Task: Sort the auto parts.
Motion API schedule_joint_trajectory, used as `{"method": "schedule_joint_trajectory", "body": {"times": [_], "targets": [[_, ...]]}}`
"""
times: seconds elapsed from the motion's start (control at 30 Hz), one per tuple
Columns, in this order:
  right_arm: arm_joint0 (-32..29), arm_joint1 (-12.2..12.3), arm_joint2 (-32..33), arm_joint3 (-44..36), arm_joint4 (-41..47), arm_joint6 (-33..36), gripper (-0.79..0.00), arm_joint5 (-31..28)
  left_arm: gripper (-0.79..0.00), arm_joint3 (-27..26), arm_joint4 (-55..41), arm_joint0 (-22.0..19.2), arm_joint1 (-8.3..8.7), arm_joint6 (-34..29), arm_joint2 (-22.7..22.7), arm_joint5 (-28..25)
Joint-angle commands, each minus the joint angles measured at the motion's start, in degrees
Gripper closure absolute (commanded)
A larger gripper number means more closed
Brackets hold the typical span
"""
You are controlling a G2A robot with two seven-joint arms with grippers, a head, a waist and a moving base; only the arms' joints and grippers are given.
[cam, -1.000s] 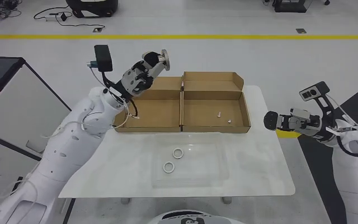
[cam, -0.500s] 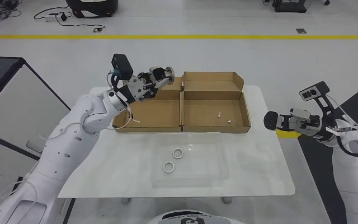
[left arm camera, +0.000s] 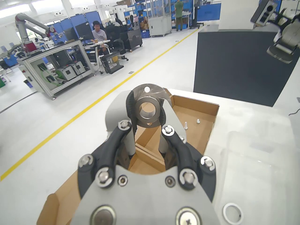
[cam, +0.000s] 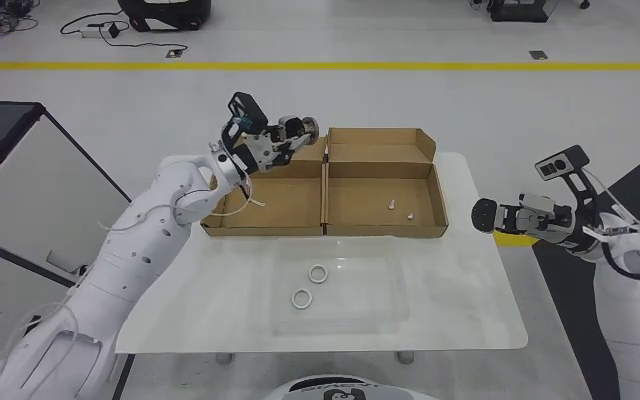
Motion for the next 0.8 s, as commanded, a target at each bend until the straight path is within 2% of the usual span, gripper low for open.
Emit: {"method": "schedule_joint_trajectory", "body": {"times": [0.0, 0.17, 0.5, 0.77], "targets": [[0.0, 0.0, 0.0, 0.0, 0.0, 0.0, -0.785, 0.0, 0.000, 2.3, 1.9, -0.8, -0.40, -0.3, 0.8, -0.3], [0.0, 0.0, 0.0, 0.0, 0.0, 0.0, -0.785, 0.0, 0.000, 6.1, 5.2, -2.1, -1.13, -1.4, 2.2, -0.9], [0.0, 0.0, 0.0, 0.0, 0.0, 0.0, -0.785, 0.0, 0.000, 9.9, 12.1, -2.2, -1.74, -4.4, 3.5, -2.2], [0.0, 0.0, 0.0, 0.0, 0.0, 0.0, -0.785, 0.0, 0.000, 12.1, 13.9, -5.0, -3.57, -7.8, 6.4, -2.6]]}}
